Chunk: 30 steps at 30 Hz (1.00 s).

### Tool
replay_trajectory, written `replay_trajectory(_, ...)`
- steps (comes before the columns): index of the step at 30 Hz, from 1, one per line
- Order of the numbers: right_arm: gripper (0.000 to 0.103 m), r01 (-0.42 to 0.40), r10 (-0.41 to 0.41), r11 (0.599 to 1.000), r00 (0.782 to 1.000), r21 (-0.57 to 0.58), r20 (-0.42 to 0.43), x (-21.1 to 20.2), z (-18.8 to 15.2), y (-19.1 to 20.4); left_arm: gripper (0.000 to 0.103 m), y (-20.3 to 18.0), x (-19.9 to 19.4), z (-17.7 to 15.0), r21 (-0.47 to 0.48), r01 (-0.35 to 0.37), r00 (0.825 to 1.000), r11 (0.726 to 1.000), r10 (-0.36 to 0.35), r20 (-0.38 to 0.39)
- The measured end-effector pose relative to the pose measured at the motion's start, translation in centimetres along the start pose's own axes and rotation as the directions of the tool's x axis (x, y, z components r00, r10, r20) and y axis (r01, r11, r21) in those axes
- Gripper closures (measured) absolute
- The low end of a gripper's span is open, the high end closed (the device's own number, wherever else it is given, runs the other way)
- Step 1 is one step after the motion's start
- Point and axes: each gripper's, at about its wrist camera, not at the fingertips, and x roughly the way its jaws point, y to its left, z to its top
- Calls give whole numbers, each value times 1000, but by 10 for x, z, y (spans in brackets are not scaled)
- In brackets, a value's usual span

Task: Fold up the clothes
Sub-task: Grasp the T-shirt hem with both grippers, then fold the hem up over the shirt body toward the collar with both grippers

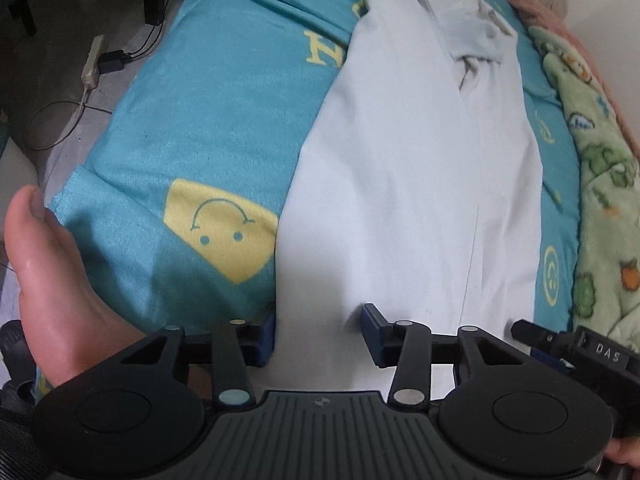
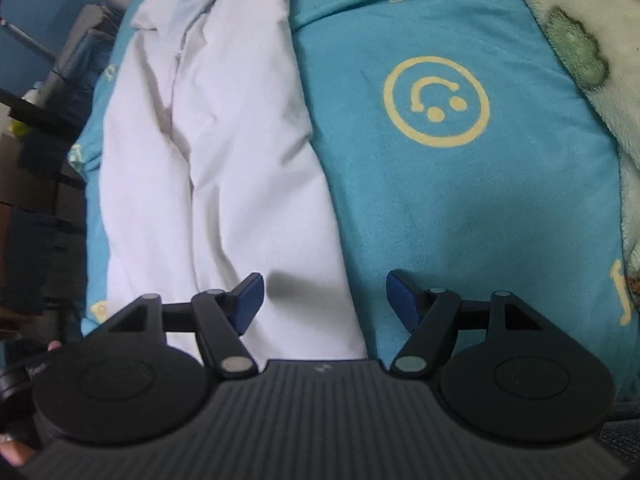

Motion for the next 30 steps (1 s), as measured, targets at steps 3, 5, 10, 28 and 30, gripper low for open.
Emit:
replay_trajectory(3,32,-12,10,999,999,-46,-39,5,-3,6,59,0,1,-2,-11,2,1000,1000,-2,-9)
replay_trajectory(5,33,-31,26,997,998,-73,-59,6,-5,9,67,-4,1,-6,11,9,1000,1000,-9,-17)
replay_trajectory(10,52,4,-27,969,995,-247,-91,11,-19,34,95,-14,2,-14,85,17,1000,996,-15,-18)
replay_trajectory(28,98,-36,98,968,966,-250,240,-128,-38,43,101,-16,-136,-53,-53,431,867,901,-397,301)
replay_trajectory(30,98,-58,125,969,955,-241,271,-148,-45,39,101,-18,-158,-61,-50,458,846,888,-418,331)
